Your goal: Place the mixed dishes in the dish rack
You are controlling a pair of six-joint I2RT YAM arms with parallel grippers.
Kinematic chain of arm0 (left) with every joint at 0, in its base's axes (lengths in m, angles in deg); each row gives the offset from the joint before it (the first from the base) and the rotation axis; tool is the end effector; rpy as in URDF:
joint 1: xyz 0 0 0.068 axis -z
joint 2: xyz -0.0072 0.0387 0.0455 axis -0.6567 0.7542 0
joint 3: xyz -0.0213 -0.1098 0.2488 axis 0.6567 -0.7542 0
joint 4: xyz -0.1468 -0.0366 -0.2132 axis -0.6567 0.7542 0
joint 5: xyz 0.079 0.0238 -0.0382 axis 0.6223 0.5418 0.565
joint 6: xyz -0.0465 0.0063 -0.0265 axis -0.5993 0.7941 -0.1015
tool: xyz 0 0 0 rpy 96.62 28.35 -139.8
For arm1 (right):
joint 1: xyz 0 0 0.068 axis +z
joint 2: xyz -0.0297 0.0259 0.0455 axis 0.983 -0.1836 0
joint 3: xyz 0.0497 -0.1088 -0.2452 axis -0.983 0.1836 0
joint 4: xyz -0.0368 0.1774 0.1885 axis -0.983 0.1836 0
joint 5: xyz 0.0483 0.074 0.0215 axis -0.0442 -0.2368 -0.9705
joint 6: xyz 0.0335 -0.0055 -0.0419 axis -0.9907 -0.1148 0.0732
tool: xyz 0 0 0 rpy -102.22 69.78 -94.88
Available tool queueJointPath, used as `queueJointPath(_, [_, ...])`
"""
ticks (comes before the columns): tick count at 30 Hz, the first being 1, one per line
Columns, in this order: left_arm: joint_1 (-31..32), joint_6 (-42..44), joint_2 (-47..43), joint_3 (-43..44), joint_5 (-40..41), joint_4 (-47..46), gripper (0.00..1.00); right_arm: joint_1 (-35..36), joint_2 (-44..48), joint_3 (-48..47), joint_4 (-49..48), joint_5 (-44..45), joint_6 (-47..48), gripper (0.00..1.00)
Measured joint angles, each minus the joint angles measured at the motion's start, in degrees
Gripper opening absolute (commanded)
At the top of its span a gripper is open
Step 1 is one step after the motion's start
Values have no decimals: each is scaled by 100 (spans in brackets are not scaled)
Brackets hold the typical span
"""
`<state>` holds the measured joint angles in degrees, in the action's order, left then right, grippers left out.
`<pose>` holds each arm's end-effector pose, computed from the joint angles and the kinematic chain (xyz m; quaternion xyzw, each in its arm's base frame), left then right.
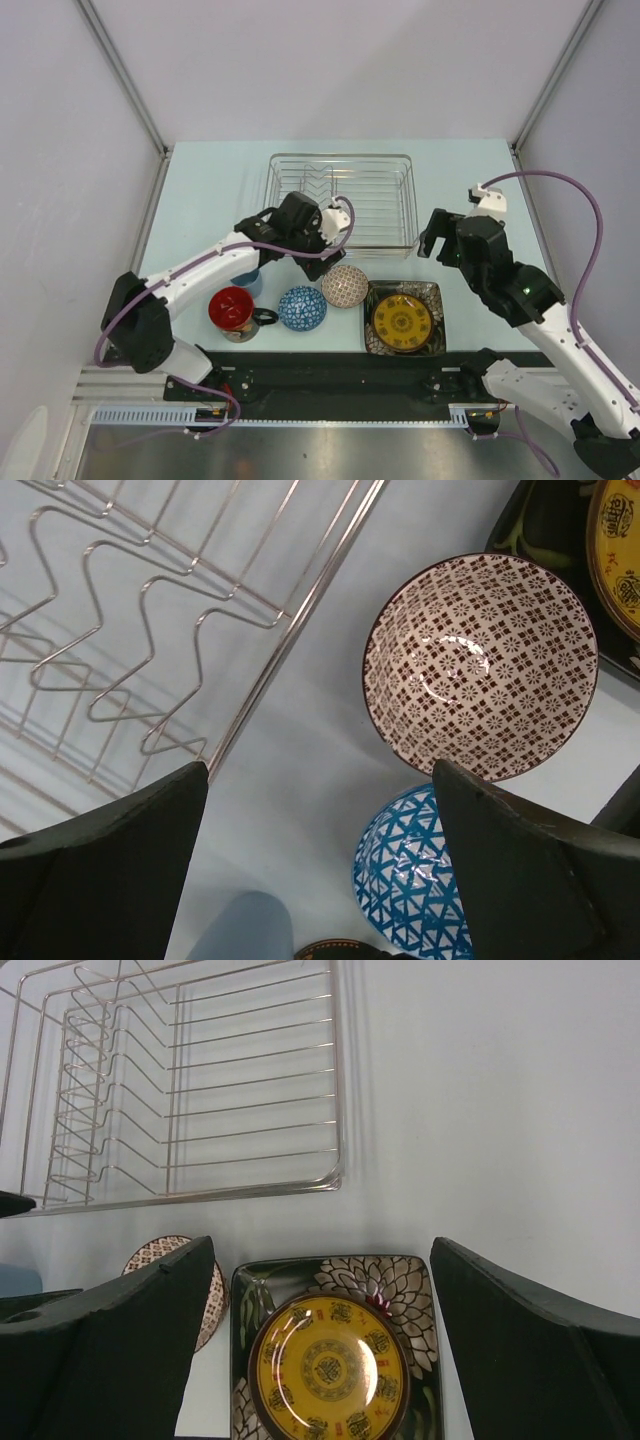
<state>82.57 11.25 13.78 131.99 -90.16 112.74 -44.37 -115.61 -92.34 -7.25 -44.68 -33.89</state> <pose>0.2330 -0.2124 0.2743 0.4798 0.8066 -0.1291 0.3203 0.1414 0.0790 0.3620 0.0631 0.8469 0.0749 0.5227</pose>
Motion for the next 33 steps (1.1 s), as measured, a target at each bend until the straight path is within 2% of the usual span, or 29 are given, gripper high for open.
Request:
queueJointPath(6, [214,-188,426,-11,101,-378,99,122,245,31,199,116,-151,91])
queueJointPath(15, [332,-374,474,-195,352,-831,99,170,262,70,293,197,-160,90])
queueJointPath(18, [358,-380,269,-337,522,-881,100,201,238,70,299,197,-160,90])
queueJointPath(26, [385,-374,-940,-348,1075,-756,100,328,186,256,302,190,-160,90])
queueJointPath(33, [431,-492,-990,-315,1025,-560,95,428,142,304,306,197,-160,90])
